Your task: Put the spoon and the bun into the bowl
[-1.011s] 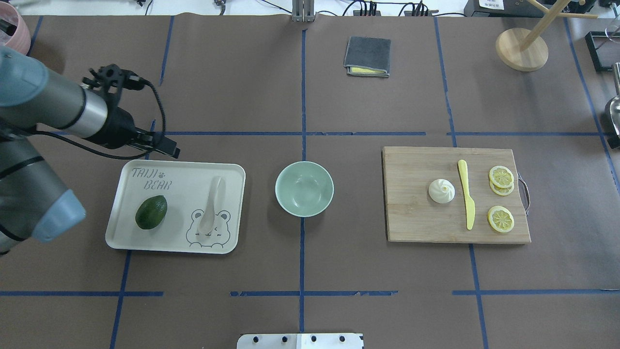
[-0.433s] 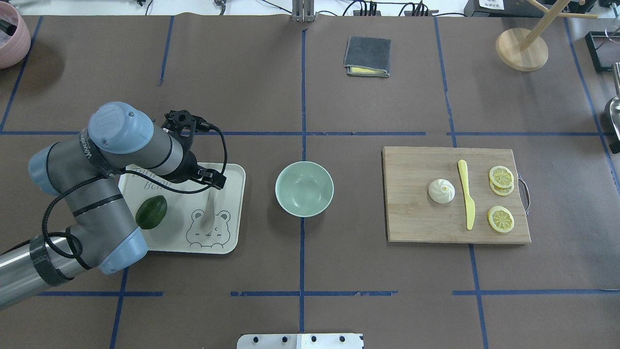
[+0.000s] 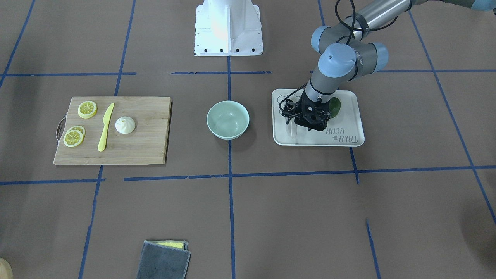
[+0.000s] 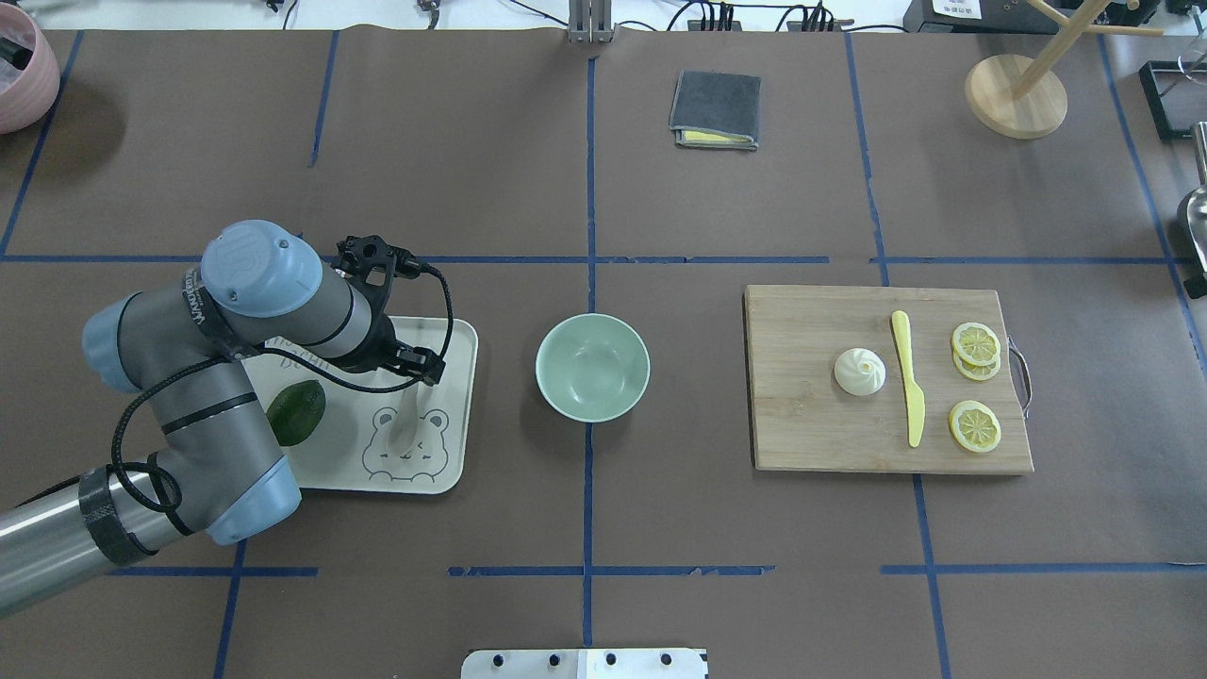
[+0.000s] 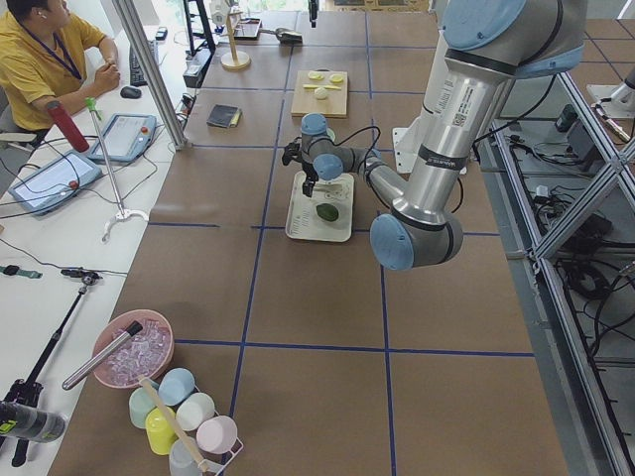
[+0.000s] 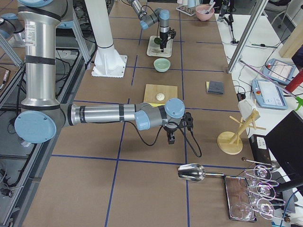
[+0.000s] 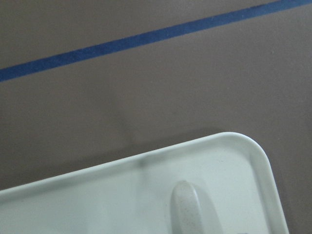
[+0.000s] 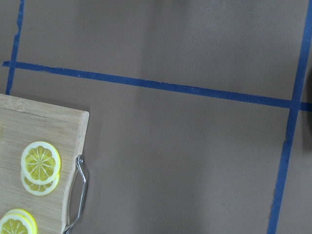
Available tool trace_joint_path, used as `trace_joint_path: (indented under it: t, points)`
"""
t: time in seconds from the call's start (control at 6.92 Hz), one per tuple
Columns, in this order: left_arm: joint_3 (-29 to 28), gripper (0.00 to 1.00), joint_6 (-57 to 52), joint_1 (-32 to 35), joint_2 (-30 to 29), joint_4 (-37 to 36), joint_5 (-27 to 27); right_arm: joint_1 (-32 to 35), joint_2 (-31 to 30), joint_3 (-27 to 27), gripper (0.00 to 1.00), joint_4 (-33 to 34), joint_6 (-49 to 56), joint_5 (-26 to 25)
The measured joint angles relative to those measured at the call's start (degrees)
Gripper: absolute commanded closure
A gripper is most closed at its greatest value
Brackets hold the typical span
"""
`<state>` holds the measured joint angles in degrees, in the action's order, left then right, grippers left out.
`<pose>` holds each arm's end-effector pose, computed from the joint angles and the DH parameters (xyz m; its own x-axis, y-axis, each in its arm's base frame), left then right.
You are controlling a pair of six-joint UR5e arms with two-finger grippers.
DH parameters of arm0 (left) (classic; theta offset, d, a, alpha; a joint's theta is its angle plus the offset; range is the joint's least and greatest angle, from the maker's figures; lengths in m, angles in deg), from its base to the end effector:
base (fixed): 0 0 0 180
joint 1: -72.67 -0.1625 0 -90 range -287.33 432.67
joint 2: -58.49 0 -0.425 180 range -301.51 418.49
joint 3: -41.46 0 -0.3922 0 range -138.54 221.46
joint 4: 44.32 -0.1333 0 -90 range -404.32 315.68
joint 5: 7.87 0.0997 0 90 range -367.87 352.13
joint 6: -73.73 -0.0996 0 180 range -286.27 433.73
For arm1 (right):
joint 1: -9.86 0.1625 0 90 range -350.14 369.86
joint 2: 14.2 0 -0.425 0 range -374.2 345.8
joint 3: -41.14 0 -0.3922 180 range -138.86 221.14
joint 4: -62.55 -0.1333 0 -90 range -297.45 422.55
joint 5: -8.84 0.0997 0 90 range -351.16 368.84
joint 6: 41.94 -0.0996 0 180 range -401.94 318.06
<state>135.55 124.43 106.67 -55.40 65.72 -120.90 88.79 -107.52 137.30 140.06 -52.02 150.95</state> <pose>0.4889 -0.4435 0.3543 0.6024 0.2968 -0.7410 -0.1396 0.9532 0.2683 -0.0384 -0.4810 0.6000 0.5864 -0.1520 0.7956 0.0838 0.9883 0.1271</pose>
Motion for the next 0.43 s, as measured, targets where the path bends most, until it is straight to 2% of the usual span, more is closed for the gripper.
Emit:
trace_joint_path:
  t: [0.14,0.29,0.43]
  points:
    - [-0.11,0.3,0.01,-0.27,-0.05,0.0,0.0,0.0,0.04,-0.05,0.0,0.0,-0.16,0.01]
    - [-0.14,0.44,0.04,-0.68,-0.13,0.0,-0.01,0.0,0.06,-0.06,0.0,0.01,-0.68,0.03]
    - [-0.14,0.71,0.18,-1.0,-0.21,0.0,-0.05,0.0,0.07,-0.04,0.0,0.01,-1.33,0.07]
